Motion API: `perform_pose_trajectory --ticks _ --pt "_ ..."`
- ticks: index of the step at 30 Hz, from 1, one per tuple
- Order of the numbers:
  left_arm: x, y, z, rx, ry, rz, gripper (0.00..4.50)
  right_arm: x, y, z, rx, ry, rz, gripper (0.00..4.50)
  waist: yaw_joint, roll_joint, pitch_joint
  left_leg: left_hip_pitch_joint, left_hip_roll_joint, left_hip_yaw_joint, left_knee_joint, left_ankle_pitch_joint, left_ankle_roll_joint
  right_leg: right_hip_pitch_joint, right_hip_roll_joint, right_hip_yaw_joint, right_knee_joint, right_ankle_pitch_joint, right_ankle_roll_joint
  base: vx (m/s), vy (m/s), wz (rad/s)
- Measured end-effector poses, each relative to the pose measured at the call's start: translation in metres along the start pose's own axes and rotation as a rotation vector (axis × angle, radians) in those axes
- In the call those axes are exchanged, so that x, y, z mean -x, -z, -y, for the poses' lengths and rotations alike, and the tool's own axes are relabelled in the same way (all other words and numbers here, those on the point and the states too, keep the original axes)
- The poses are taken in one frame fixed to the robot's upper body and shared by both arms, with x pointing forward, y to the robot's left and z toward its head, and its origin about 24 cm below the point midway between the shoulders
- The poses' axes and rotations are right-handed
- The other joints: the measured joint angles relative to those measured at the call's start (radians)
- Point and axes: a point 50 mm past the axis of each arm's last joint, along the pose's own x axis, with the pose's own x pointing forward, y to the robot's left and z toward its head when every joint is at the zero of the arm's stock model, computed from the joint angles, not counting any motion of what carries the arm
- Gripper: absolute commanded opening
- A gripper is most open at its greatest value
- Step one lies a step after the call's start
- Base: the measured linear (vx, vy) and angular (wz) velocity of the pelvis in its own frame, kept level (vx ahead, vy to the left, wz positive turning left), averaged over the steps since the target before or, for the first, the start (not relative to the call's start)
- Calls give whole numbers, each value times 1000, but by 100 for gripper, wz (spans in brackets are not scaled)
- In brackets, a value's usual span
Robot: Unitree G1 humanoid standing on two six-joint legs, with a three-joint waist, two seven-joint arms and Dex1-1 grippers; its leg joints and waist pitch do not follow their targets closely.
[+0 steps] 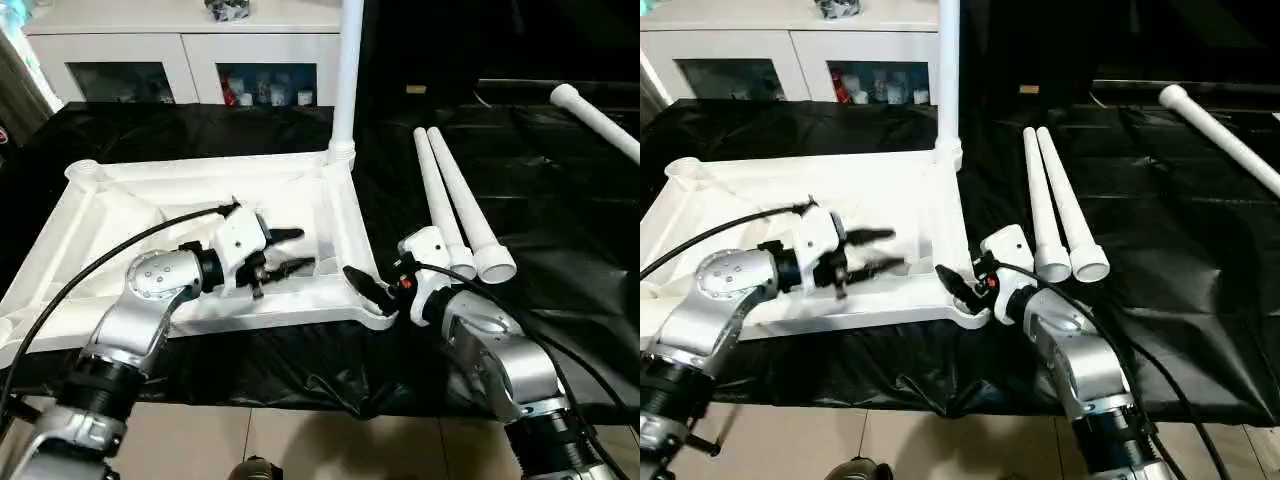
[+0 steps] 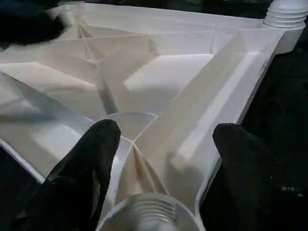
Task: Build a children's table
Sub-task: Insert table leg to table base
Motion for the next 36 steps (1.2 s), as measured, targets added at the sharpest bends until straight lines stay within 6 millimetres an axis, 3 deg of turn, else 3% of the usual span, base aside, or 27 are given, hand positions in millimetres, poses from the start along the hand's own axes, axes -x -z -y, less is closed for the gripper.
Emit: perform_pose_trajectory --ticks 7,10,14,18,21,22,23,25,26,27,28,29,30,31,32,33,34,35,36 --pt "6 -12 -14 99 -297 98 288 2 -17 1 11 69 85 351 -1 4 -3 0 0 0 1 0 0 0 0 0 0 0 0 0 0 0" --pt "13 -4 -9 183 -464 94 288 7 -25 10 42 230 114 351 -3 12 -8 -1 0 0 1 0 0 0 0 0 -2 0 1 0 0 0" --pt "23 8 -4 178 -597 34 288 17 -21 22 35 375 113 351 -2 11 -10 -1 0 -2 1 0 0 0 1 -1 -1 -4 7 0 0 0" --pt "22 8 0 207 -693 33 288 21 -14 26 26 474 102 351 -5 11 -10 -1 1 -3 1 0 0 1 2 -1 -3 -3 9 0 0 0" --pt "22 9 -1 202 -733 12 288 21 -14 27 29 496 103 351 -28 18 -14 1 25 -18 0 3 -5 16 28 -13 -17 7 -12 0 0 0" --pt "22 9 -1 199 -739 7 288 21 -14 27 31 502 104 351 -31 18 -15 2 34 -24 1 6 -10 15 35 -15 -4 3 -21 1 -84 0" --pt "22 9 0 193 -749 1 288 21 -14 26 43 511 108 351 -37 11 -19 2 40 -25 1 11 -19 1 36 -17 27 -18 -47 5 -146 -1" --pt "23 10 1 193 -759 -4 288 21 -15 26 54 520 112 351 -43 4 -22 3 50 -25 -1 15 -26 -12 38 -21 58 -39 -51 5 -174 1" --pt "23 11 2 197 -762 -7 288 22 -14 27 56 527 108 351 -49 1 -25 2 46 -20 4 12 -20 -21 49 -24 65 -45 -64 -8 -243 2" --pt "21 10 4 200 -757 -5 288 24 -12 28 59 534 99 351 -50 -4 -25 -16 44 -19 63 -33 51 -25 55 -28 64 -43 -76 -8 -243 2" --pt "19 9 6 204 -749 -2 288 26 -8 28 57 540 83 351 -51 -14 -24 -36 18 -16 171 -68 109 -23 56 -31 62 -41 -87 -17 -239 -2" --pt "17 8 8 205 -740 0 288 31 -2 28 47 549 65 351 -59 -25 -27 -33 -40 -10 232 -92 145 -17 64 -35 44 -37 -90 -33 -214 1" --pt "16 6 8 197 -740 7 288 35 -3 28 41 554 68 351 -68 -25 -29 -17 -77 -4 229 -105 164 -16 78 -43 28 -26 -97 -33 -214 1" --pt "16 4 7 190 -743 12 288 37 -6 29 39 559 80 351 -83 -15 -34 -5 -105 -2 192 -143 175 -16 97 -65 6 -12 -100 -53 -192 5" --pt "16 1 8 190 -746 17 288 39 -8 29 37 563 87 351 -88 -6 -36 2 -110 -15 145 -176 144 -10 129 -90 -36 7 -99 -59 -179 0" --pt "17 3 9 196 -751 5 288 40 -7 30 35 568 83 351 -90 2 -37 8 -81 -39 132 -161 104 -12 142 -105 -18 -16 -29 -59 -179 0" --pt "20 6 10 198 -755 -8 288 39 -7 29 23 564 84 351 -103 1 -40 6 -63 -50 131 -154 94 -44 130 -87 93 -73 60 -34 -193 -6" --pt "20 5 10 193 -761 -10 288 37 -6 28 9 562 83 351 -103 -9 -49 -1 -48 -54 129 -143 79 -85 91 -30 245 -102 65 -39 -183 -3" --pt "21 3 10 184 -765 -3 288 36 -9 29 3 562 90 351 -103 -11 -50 -10 -41 -59 129 -137 71 -89 53 6 243 -101 57 -39 -183 -3"
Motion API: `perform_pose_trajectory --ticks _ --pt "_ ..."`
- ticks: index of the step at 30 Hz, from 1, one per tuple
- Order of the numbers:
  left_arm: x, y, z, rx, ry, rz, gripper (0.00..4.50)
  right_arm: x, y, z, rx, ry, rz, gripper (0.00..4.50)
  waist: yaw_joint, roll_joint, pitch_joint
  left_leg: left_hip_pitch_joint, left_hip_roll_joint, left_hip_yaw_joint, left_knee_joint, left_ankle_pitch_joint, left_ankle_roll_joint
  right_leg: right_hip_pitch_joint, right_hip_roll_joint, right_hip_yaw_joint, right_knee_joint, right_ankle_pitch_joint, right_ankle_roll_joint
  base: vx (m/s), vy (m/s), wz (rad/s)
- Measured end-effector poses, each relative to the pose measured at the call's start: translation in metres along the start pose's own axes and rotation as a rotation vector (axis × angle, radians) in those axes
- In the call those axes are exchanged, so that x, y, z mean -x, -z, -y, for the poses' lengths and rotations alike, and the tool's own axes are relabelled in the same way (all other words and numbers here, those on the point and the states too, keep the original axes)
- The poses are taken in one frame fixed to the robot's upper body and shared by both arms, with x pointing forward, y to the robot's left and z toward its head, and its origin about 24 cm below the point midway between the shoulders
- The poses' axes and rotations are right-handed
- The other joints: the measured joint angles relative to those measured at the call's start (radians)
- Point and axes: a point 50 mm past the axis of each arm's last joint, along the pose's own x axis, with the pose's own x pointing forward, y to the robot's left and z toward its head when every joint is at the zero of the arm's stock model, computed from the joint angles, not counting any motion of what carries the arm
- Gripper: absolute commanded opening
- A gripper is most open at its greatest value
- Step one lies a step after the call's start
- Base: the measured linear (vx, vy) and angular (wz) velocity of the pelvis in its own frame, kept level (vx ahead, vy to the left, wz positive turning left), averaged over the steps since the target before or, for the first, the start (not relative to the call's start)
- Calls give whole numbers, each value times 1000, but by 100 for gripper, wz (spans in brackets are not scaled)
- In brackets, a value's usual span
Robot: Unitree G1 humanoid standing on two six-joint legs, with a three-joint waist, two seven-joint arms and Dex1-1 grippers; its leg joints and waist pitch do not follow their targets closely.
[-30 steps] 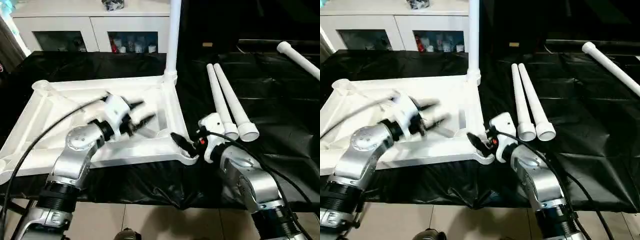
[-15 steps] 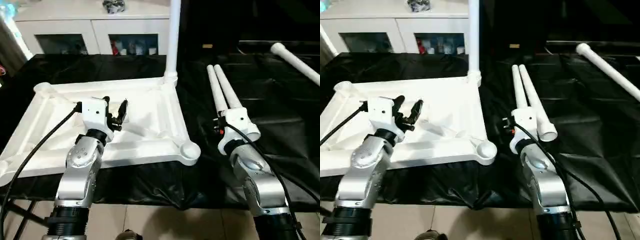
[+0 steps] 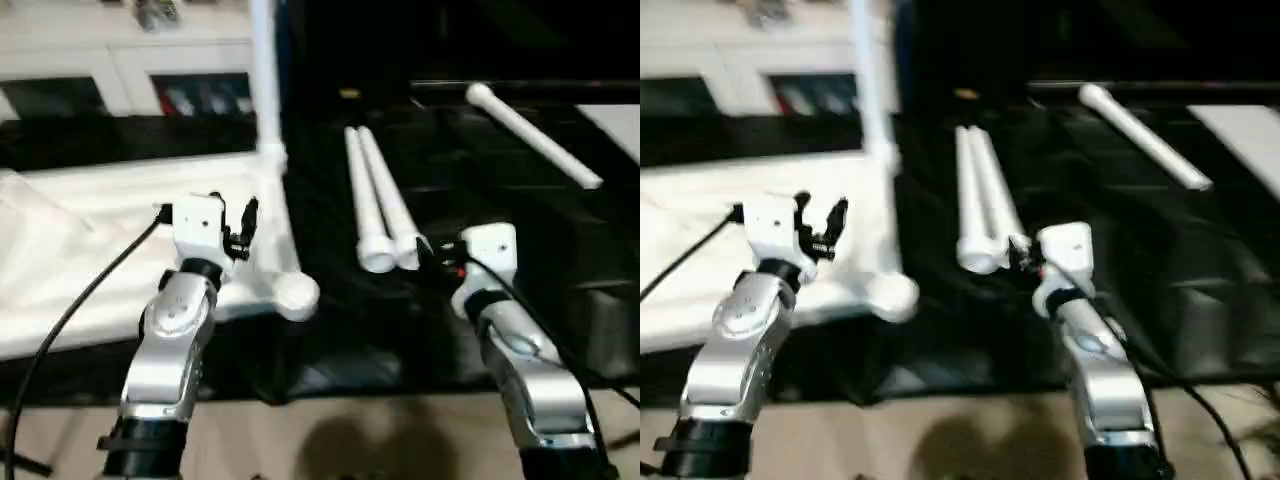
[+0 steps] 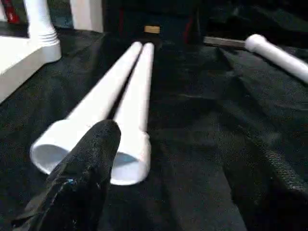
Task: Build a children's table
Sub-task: Insert table leg to table base
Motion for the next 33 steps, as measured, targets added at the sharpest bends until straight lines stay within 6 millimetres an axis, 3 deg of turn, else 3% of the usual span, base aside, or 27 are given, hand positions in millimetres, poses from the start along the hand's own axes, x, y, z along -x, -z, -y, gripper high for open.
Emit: perform_pose_trajectory --ticks 2,3,4,5,6,7,9,10,12,14,16,17,18,19,20,21,22,23,25,26,27,28,29,30,31,32,33 --pt "6 -3 -1 -17 -4 17 288 -4 -6 -2 -5 -6 24 351 1 -24 -11 -24 9 -1 0 14 -21 33 -86 50 -143 11 -77 -89 -232 -3" --pt "10 0 -2 -16 -14 7 288 -4 -6 -2 -4 -10 24 351 5 -37 -14 -23 21 -5 0 18 -25 43 -93 40 -153 28 -53 -92 -278 -5" --pt "12 4 -2 -12 -21 -11 288 -2 -4 -1 -6 -8 17 351 4 -28 -10 -26 25 -17 -8 28 0 47 -83 24 -161 33 -64 -96 -311 -10" --pt "13 6 2 8 -25 -20 288 1 1 3 -7 6 -2 351 14 -38 -7 -35 24 -9 29 11 89 49 -78 14 -173 42 -68 -103 -284 1" --pt "12 6 10 30 -17 -29 288 3 5 6 -7 16 -18 351 23 -41 -5 -39 15 12 86 -9 117 54 -70 11 -178 48 -76 -103 -284 1" --pt "12 6 15 40 -12 -36 288 4 5 9 -8 25 -20 351 23 -41 -5 -31 -10 21 110 -11 114 59 -64 2 -183 54 -72 -87 -281 8" --pt "14 -1 28 41 89 -7 288 7 -1 14 -11 37 8 351 22 -33 -3 13 -60 34 50 -35 88 61 -33 -23 -201 68 -69 -94 -236 2" --pt "18 -6 37 30 144 19 288 8 -2 16 -14 45 13 351 28 -25 -3 25 -65 25 15 -46 49 66 -18 -32 -215 81 -70 -103 -192 8" --pt "31 -1 60 69 206 5 288 9 -3 20 -20 62 7 351 29 -29 5 33 -38 23 -31 -9 3 80 -1 -55 -266 90 -69 -118 -187 6" --pt "34 0 73 96 242 -12 288 8 -7 22 -24 63 17 351 25 -25 23 57 -10 48 -68 10 -16 101 1 -74 -300 91 -66 -95 -142 17" --pt "35 -3 73 83 241 2 288 10 -11 22 -22 56 27 351 23 -8 57 87 13 66 -92 10 -21 141 2 -93 -295 75 -62 -98 -125 18" --pt "35 -6 72 68 243 18 288 14 -12 24 -12 64 33 351 45 -7 71 99 27 92 -93 12 -27 136 -13 -69 -150 -7 -47 -129 -143 20" --pt "36 -10 73 72 241 31 288 21 -8 28 -2 74 21 351 80 -13 72 101 37 119 -89 19 -39 151 -24 -35 -58 -39 -52 -129 -143 20" --pt "39 -12 69 73 228 43 288 23 -8 29 7 69 15 351 99 -56 68 108 44 152 -57 11 -45 182 -16 44 -47 -125 -45 15 -186 19" --pt "43 -8 64 86 199 28 288 21 -14 27 22 48 35 351 122 -48 75 83 53 123 16 -28 -38 205 -2 71 -53 -180 -64 178 -188 7" --pt "45 0 63 87 197 -11 288 24 -10 25 11 46 22 351 136 -33 81 77 22 47 77 -43 -6 224 18 79 -56 -184 -73 178 -188 7" --pt "46 4 64 84 206 -33 288 26 -3 24 0 49 -5 351 147 -37 83 78 -13 19 108 -49 3 236 35 108 -65 -187 -78 149 -145 17" --pt "47 4 64 85 203 -33 288 28 1 24 -5 52 -23 351 158 -40 84 80 -54 1 103 -53 10 256 66 150 -95 -187 -84 119 -137 37" --pt "44 -1 62 85 182 -15 288 27 -2 24 -8 50 -14 351 170 -41 81 79 -98 -4 41 -56 15 292 115 209 -162 -155 -106 149 -124 40" --pt "44 -4 60 88 165 -1 288 25 -4 23 -13 46 -4 351 181 -34 73 79 -104 -8 -6 -54 19 321 154 242 -211 -136 -105 237 -49 52" --pt "44 -6 57 88 153 7 288 24 -6 21 -18 40 6 351 191 -23 58 79 -98 -22 -53 -43 39 336 179 248 -243 -129 -104 237 -49 52" --pt "45 -9 52 84 130 20 288 19 -12 17 -20 24 25 351 191 -4 42 83 -86 -46 -63 -19 25 323 190 224 -224 -134 -85 292 19 26" --pt "47 -5 37 58 79 5 288 12 -20 -2 -40 -37 56 351 174 -16 39 82 -90 -69 -43 -42 4 238 139 128 -80 -139 45 246 29 -17" --pt "49 1 30 44 54 -21 288 10 -22 -14 -52 -81 68 351 151 -17 38 92 -94 -85 -37 -50 -1 173 94 78 -4 -134 74 246 29 -17" --pt "50 2 27 47 40 -28 288 10 -20 -18 -49 -103 62 351 122 -23 34 100 -99 -94 -42 -59 -4 109 49 56 3 -124 83 84 71 -28" --pt "48 -1 27 51 40 -14 288 11 -17 -15 -43 -98 47 351 79 -42 26 103 -110 -89 -50 -68 -9 23 -10 43 -34 -83 71 -156 164 -3" --pt "46 -3 28 54 41 -2 288 11 -15 -12 -41 -91 40 351 53 -65 27 114 -123 -79 -58 -76 -10 -18 -45 44 -97 -40 53 -156 164 -3"
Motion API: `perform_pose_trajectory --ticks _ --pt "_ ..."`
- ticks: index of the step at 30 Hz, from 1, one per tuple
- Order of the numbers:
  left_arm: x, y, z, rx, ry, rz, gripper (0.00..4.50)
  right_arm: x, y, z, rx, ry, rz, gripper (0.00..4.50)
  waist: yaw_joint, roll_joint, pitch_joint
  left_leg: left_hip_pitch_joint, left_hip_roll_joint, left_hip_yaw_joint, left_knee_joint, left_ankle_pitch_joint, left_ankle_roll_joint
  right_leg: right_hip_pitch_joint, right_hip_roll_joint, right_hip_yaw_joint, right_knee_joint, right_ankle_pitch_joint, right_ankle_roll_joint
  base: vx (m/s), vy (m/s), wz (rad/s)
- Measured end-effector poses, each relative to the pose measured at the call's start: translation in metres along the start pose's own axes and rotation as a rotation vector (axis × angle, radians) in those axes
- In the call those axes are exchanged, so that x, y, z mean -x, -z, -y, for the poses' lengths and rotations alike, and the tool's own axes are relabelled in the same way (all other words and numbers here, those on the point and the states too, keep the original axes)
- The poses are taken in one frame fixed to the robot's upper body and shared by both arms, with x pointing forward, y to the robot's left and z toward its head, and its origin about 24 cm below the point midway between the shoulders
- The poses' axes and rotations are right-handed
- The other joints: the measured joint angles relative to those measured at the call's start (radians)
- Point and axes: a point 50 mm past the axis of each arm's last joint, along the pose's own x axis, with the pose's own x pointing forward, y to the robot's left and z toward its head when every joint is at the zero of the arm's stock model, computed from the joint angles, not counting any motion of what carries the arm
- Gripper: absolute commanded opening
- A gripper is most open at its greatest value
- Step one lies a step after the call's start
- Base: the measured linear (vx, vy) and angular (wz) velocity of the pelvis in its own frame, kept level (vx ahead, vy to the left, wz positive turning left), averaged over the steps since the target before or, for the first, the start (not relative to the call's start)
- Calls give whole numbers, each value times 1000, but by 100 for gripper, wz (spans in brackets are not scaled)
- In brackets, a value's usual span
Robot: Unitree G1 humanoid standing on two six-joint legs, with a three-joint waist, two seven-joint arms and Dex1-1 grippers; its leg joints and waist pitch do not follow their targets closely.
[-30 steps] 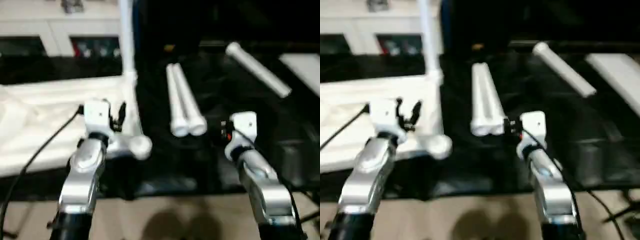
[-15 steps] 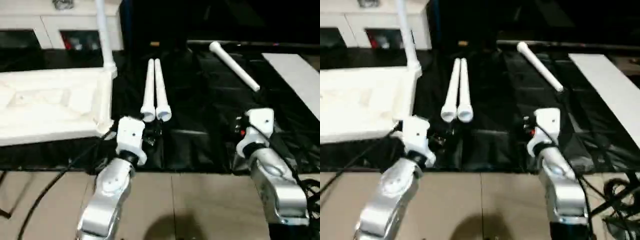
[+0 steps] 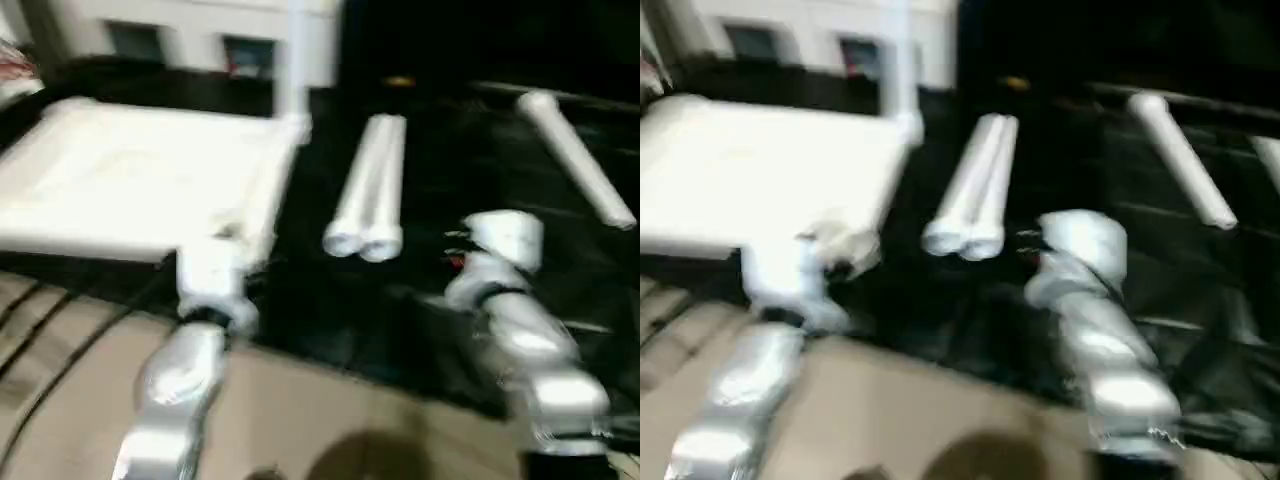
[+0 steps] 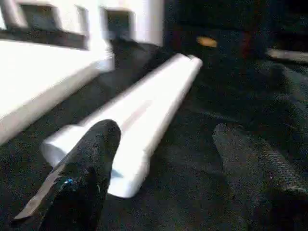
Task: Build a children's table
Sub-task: Insert table leg to table base
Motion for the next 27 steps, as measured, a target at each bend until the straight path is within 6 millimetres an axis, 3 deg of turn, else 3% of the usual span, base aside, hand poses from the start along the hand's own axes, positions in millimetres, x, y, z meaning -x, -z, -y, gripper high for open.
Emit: perform_pose_trajectory --ticks 1,2,3,4,5,6,7,8,9,10,11,13,15,16,17,19,21,23,24,25,26,27 --pt "-1 -2 0 5 0 10 288 0 1 2 -1 7 -4 351 -22 -30 5 23 -16 18 -9 -12 -1 -10 -18 1 -102 52 -39 -80 105 4" --pt "-1 -2 0 17 -2 12 288 1 2 5 -1 15 -7 351 -52 -61 10 60 -29 45 -16 -32 -5 4 -24 11 -151 187 -95 204 -15 6" --pt "-4 -2 4 33 8 10 288 3 3 9 -1 31 -12 351 -62 -63 10 66 -23 56 21 -51 18 26 -21 35 -147 203 -88 204 -15 6" --pt "-5 -2 9 56 18 14 288 3 6 15 3 55 -27 351 -56 -52 11 59 -13 56 72 -55 28 48 -8 39 -151 191 -94 254 -24 16" --pt "-5 -2 8 69 18 15 288 2 7 16 4 60 -30 351 -55 -45 11 34 -7 49 123 -48 11 80 -1 34 -165 183 -102 233 -1 6" --pt "-6 -3 5 69 10 19 288 1 6 14 5 54 -24 351 -53 -44 11 10 -3 47 135 -37 -12 100 0 31 -172 177 -104 233 -1 6" --pt "-6 -4 2 69 -2 23 288 0 4 13 6 48 -16 351 -48 -39 12 -15 10 43 132 -25 -32 118 2 23 -177 171 -106 167 10 2" --pt "-6 -4 -1 67 -17 25 288 -2 1 10 9 38 -1 351 -40 -25 14 -43 39 34 111 -8 -56 139 10 10 -181 164 -105 91 33 3" --pt "-6 -3 -3 70 -33 27 288 -2 -1 9 12 30 11 351 -41 -4 14 -55 72 27 54 6 -69 149 16 -19 -178 156 -98 91 33 3" --pt "-6 -1 -6 76 -56 23 288 -3 -2 6 6 18 15 351 -41 19 19 -62 104 34 52 74 -40 163 23 -37 -174 149 -89 94 102 0" --pt "-6 4 -14 72 -99 5 288 -4 1 -2 -6 -14 10 351 -56 16 17 -60 100 33 54 63 -31 155 24 -32 -158 121 -116 125 125 11" --pt "-7 7 -24 65 -147 -12 288 -4 1 -5 -3 -33 8 351 -62 1 9 -66 94 41 48 71 -21 140 23 -22 -144 110 -153 114 102 15" --pt "-11 7 -23 66 -151 -18 288 -6 0 0 36 -17 15 351 -57 -14 -1 -73 82 50 45 74 -18 140 12 -12 -147 125 -117 72 58 11" --pt "-14 6 -22 64 -153 -17 288 -9 -2 1 49 -12 19 351 -55 -12 0 -77 80 51 41 78 -18 136 10 -9 -152 131 -101 0 0 0" --pt "-18 4 -22 58 -153 -13 288 -11 0 2 56 0 14 351 -56 -1 0 -94 69 28 32 88 -19 139 4 -26 -166 137 -91 0 0 0" --pt "-25 -2 -22 39 -148 3 288 -14 6 3 52 7 -9 351 -68 12 -1 -104 58 -16 20 103 -25 146 0 -60 -178 138 -91 -14 -28 24" --pt "-27 -1 -24 20 -151 -2 288 -18 9 0 43 4 -24 351 -81 19 1 -104 45 -73 3 117 -33 147 16 -62 -136 91 -168 -7 -126 62" --pt "-26 1 -28 17 -171 -12 288 -21 6 2 49 8 -14 351 -76 13 -3 -104 31 -129 -24 144 -56 149 37 -52 -104 43 -234 -31 -233 77" --pt "-26 2 -29 16 -174 -17 288 -22 5 3 55 13 -12 351 -69 13 -4 -103 29 -150 -38 155 -61 155 45 -57 -105 41 -236 -29 -263 79" --pt "-26 3 -29 16 -174 -21 288 -23 5 5 63 22 -11 351 -56 11 -6 -113 30 -153 -44 156 -56 157 48 -70 -110 40 -236 -64 -294 69" --pt "-27 2 -26 22 -169 -18 288 -22 6 10 72 37 -15 351 -30 15 -8 -141 61 -96 42 127 -11 163 46 -107 -118 43 -222 -56 -284 65" --pt "-27 3 -25 21 -164 -21 288 -22 9 12 70 46 -29 351 -16 7 -6 -157 87 -20 127 110 10 170 44 -122 -119 43 -215 -56 -284 65"
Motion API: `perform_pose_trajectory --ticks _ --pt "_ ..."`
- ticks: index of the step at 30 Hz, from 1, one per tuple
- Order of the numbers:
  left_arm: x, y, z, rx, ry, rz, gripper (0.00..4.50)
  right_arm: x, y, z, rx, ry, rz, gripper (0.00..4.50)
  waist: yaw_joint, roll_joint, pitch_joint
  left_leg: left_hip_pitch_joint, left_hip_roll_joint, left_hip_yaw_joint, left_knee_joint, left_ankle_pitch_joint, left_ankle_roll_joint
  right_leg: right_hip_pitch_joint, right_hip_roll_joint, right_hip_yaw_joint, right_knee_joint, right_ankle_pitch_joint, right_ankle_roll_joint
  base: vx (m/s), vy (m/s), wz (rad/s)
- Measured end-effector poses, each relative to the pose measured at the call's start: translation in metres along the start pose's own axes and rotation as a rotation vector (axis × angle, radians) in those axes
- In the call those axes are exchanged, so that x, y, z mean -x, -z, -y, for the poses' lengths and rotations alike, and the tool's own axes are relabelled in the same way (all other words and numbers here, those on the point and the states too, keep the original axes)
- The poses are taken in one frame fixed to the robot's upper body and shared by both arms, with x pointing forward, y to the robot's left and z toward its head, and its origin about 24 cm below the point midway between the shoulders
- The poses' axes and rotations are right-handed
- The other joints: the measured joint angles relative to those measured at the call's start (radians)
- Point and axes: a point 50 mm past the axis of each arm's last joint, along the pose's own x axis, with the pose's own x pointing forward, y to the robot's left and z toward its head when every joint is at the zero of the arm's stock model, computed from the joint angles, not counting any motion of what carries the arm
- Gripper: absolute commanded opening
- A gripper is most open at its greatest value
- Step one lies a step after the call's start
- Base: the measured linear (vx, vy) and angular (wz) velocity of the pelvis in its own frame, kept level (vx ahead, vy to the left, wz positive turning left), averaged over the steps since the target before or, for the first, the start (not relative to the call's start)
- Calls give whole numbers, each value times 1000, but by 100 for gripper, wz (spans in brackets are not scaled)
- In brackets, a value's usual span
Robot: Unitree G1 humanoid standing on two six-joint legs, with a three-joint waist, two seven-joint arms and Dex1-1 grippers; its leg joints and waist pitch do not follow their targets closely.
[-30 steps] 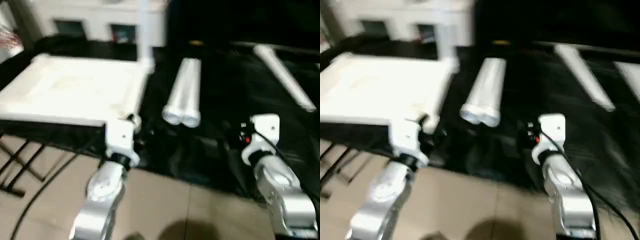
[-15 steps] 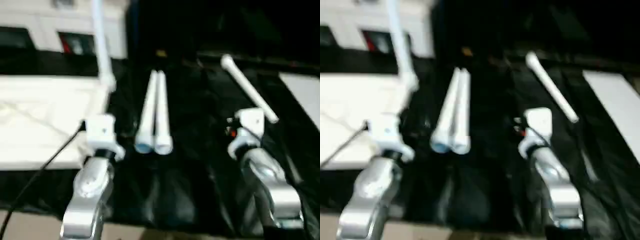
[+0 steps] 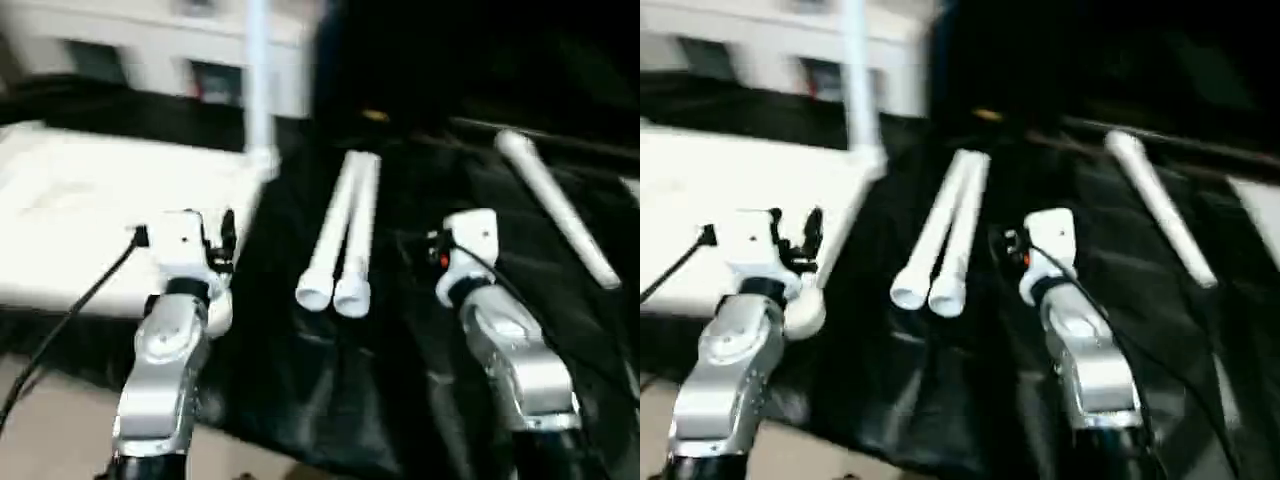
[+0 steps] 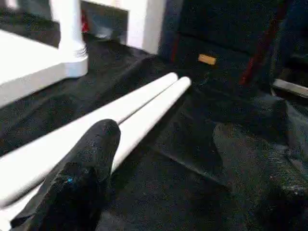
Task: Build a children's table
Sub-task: Insert table leg to table base
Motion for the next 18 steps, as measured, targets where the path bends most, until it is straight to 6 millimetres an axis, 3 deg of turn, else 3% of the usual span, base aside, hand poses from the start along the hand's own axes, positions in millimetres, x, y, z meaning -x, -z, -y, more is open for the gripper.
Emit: perform_pose_trajectory --ticks 1,2,3,4,5,6,7,8,9,10,11,12,13,14,15,16,17,18 --pt "0 1 2 -1 8 -4 288 0 3 2 -1 6 -12 351 10 -3 0 4 11 57 40 -10 16 9 -4 -26 -6 -1 3 -40 -263 56" --pt "-1 -1 2 -1 9 2 288 -1 2 4 2 11 -11 351 16 0 -3 31 19 106 21 -21 34 13 -6 -64 -14 1 9 -45 -241 61" --pt "-2 -3 2 -3 9 9 288 -2 0 5 8 14 -2 351 17 13 -5 57 24 122 -29 -52 45 13 1 -102 -20 0 20 -45 -241 61" --pt "-4 -4 2 -8 10 14 288 -4 0 6 7 24 -1 351 18 23 -3 66 40 114 -60 -65 -1 14 10 -132 -30 2 21 -28 -225 80" --pt "-3 1 0 -15 5 -5 288 -7 1 6 12 30 -17 351 13 25 -1 63 50 88 -71 -48 -13 -2 31 -99 12 -12 30 -22 -243 70" --pt "-3 3 -4 -21 -9 -16 288 -10 0 5 20 35 -18 351 9 29 -1 59 53 68 -71 -39 -28 -26 33 -49 106 -31 40 -22 -243 70" --pt "-3 3 -9 -33 -25 -13 288 -11 -2 5 21 40 -14 351 22 21 -7 56 70 85 -77 -29 -41 -64 25 14 184 -33 46 -23 -247 46" --pt "-3 2 -12 -35 -39 -12 288 -13 -5 6 21 54 -5 351 27 18 -9 45 83 86 -78 -17 -53 -92 -4 71 192 -32 45 -49 -257 34" --pt "-3 2 -11 -34 -39 -12 288 -13 -4 8 10 70 -5 351 34 9 -14 41 88 93 -81 -8 -62 -104 -32 101 148 -27 36 -49 -257 34" --pt "-3 2 -11 -34 -39 -11 288 -13 -4 8 -1 81 -7 351 37 -4 -17 36 94 103 -82 -2 -69 -105 -65 121 101 -9 56 -58 -301 16" --pt "-3 4 -10 -29 -38 -18 288 -12 0 9 -26 96 -32 351 37 -12 -17 31 99 103 -78 5 -28 -112 -62 112 97 -1 73 -59 -303 2" --pt "-3 5 -8 -21 -33 -21 288 -11 4 13 -48 116 -58 351 38 -17 -16 17 95 104 -63 -8 93 -112 -51 109 86 9 80 -59 -303 2" --pt "-4 6 -4 -14 -22 -24 288 -9 8 20 -80 151 -92 351 42 -19 -16 1 79 112 0 -32 126 -109 -47 100 76 20 86 -75 -289 0" --pt "-4 6 2 -6 -2 -25 288 -7 11 28 -106 188 -118 351 39 -19 -16 6 33 115 35 -33 116 -103 -34 93 64 31 83 -84 -277 -1" --pt "-4 5 3 -6 4 -18 288 -5 12 34 -110 211 -121 351 37 -15 -17 28 0 116 10 -38 105 -98 -19 86 50 40 74 -84 -277 -1" --pt "-5 3 3 -10 4 -7 288 -5 10 38 -114 226 -117 351 34 -3 -15 47 -24 117 -33 -51 84 -91 -5 70 35 47 75 -94 -224 -5" --pt "-7 0 1 -22 7 7 288 -4 10 42 -129 247 -112 351 35 4 -8 60 -32 103 -71 -52 33 -81 11 50 7 65 68 -103 -187 -15" --pt "-7 1 -2 -31 11 3 293 -4 10 43 -137 255 -113 368 35 10 -4 67 -18 100 -93 -37 8 -72 18 35 -19 72 71 -103 -187 -15"
